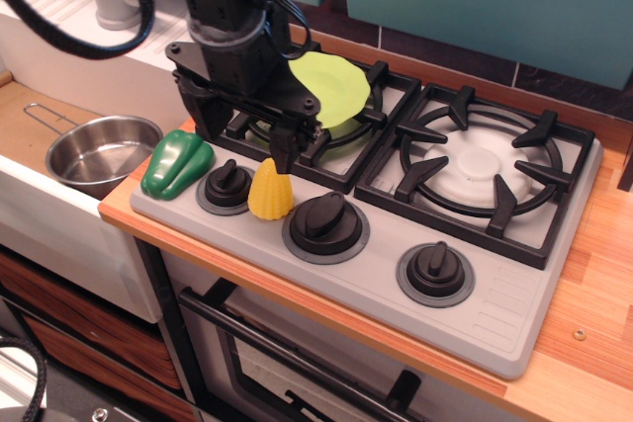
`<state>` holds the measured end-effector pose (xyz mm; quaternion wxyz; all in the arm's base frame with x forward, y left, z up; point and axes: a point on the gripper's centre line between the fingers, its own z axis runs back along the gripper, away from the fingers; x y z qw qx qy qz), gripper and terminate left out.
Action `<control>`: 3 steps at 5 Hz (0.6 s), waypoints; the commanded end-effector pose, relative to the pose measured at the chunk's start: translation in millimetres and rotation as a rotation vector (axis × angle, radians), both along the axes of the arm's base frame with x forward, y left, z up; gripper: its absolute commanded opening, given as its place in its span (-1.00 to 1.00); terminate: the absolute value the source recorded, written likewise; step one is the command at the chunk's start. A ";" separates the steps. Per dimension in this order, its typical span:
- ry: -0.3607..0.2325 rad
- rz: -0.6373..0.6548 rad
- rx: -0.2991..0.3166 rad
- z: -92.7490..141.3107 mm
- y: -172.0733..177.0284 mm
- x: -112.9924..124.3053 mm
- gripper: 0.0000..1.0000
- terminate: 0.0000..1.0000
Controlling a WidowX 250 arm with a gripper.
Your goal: End effector reaching corn
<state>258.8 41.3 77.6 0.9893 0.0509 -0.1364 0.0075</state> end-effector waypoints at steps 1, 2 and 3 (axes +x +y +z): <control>-0.039 0.015 0.013 18.4 -7.4 3.5 1.00 -1.00; -0.064 0.007 0.021 8.4 -8.8 4.5 1.00 -1.00; -0.083 0.006 0.020 2.5 -8.2 6.6 1.00 -1.00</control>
